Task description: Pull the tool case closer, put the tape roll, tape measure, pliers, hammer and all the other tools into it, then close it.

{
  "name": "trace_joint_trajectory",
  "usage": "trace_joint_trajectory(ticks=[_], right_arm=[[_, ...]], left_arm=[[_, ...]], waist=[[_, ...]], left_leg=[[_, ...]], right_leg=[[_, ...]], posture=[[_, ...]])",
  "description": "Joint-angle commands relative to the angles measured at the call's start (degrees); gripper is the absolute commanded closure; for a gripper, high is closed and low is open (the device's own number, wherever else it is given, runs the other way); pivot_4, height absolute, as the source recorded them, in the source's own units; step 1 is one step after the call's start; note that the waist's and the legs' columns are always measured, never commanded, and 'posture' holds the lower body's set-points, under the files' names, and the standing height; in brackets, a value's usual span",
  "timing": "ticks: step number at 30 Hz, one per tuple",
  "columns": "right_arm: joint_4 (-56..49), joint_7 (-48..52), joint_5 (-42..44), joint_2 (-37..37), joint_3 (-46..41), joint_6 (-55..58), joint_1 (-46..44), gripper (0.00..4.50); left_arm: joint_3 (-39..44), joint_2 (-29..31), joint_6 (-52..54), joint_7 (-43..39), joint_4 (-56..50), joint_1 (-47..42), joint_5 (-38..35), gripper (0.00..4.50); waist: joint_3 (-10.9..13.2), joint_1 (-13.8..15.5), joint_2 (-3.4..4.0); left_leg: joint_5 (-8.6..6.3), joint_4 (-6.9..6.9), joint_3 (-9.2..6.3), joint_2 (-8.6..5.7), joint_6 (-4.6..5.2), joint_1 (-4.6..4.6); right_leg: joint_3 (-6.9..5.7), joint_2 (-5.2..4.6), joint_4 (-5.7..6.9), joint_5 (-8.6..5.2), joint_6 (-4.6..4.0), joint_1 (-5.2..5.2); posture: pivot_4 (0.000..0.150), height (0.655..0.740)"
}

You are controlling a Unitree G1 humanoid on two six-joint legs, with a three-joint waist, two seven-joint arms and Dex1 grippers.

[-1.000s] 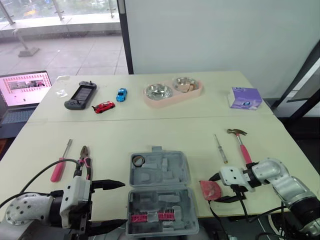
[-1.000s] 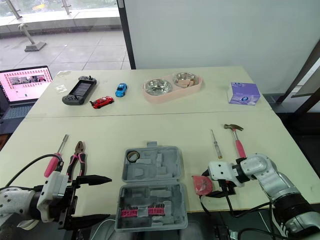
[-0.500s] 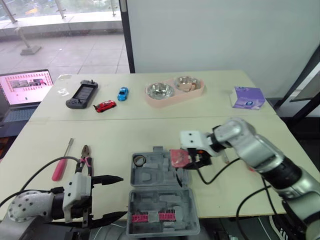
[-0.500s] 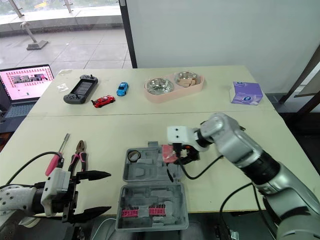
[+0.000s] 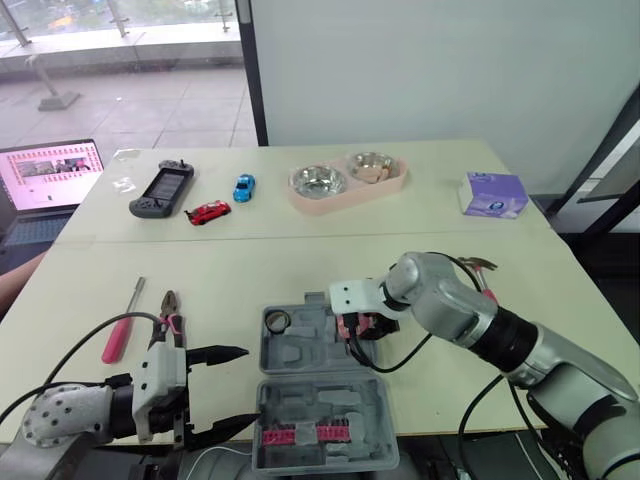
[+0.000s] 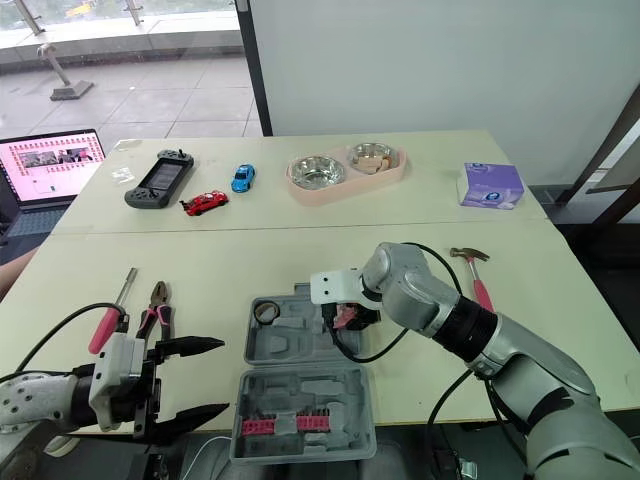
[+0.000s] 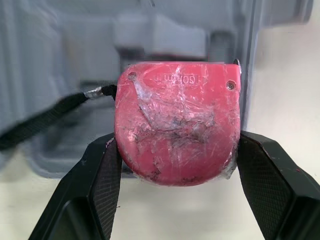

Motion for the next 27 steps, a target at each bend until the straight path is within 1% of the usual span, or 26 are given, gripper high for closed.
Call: trace_joint_trajectory(ticks=[1, 14, 15, 17, 23, 27], right_arm=[[-0.1, 0.1, -1.3, 1.3, -0.7, -1.2, -1.0, 1.60], [0.3, -0.1, -1.7, 3.6, -2.7, -1.0, -0.4, 1.60], [0.3, -0.4, -1.7, 3.9, -3.0, -0.8, -0.4, 0.57], [0.2, -0.6, -1.7, 4.2, -3.4, -0.5, -0.4, 0.05], [-4.0, -0.5, 0.4, 4.1, -7.2, 2.8, 0.5, 0.05], [-7.8, 0.2, 4.5, 2.4, -12.7, 4.5, 2.8, 0.05]], left_arm=[[1.1, -0.1, -0.4, 0.5, -2.0, 0.3, -0.8, 0.00], [1.3, 0.2, -0.3, 0.8, -2.3, 0.4, -1.3, 0.00], [1.3, 0.3, -0.3, 0.8, -2.3, 0.4, -1.3, 0.00], [1.2, 0.3, -0.2, 0.8, -2.3, 0.3, -1.4, 0.00], [0.9, 0.4, -0.3, 0.4, -2.2, 0.2, -1.5, 0.00], [1.1, 0.5, -0.4, 0.4, -1.9, 0.0, -1.6, 0.00]], waist=[[0.0, 0.0, 0.01], [0.0, -0.1, 0.01], [0.0, -0.2, 0.01], [0.0, -0.1, 0.01], [0.0, 0.0, 0.01], [0.0, 0.0, 0.01]], left_leg=[[0.00, -0.01, 0.00, 0.00, 0.00, 0.00], [0.00, -0.02, -0.01, 0.01, 0.00, 0.02], [0.00, -0.02, -0.01, 0.01, 0.00, 0.02], [0.00, -0.02, -0.01, 0.01, 0.00, 0.02], [0.00, -0.02, -0.01, 0.01, 0.00, 0.00], [0.00, -0.02, -0.01, 0.01, 0.00, 0.01]], right_leg=[[0.00, 0.00, 0.00, 0.00, 0.00, 0.00], [0.00, 0.01, 0.02, 0.00, 0.00, -0.01], [0.00, 0.02, 0.02, 0.00, 0.00, -0.01], [0.00, 0.01, 0.02, 0.00, 0.00, -0.01], [0.00, 0.01, 0.01, 0.00, 0.00, -0.01], [0.00, 0.01, 0.01, 0.00, 0.00, 0.00]], posture=[[0.150, 0.7360], [0.150, 0.7360], [0.150, 0.7360], [0.150, 0.7360], [0.150, 0.7360], [0.150, 0.7360]])
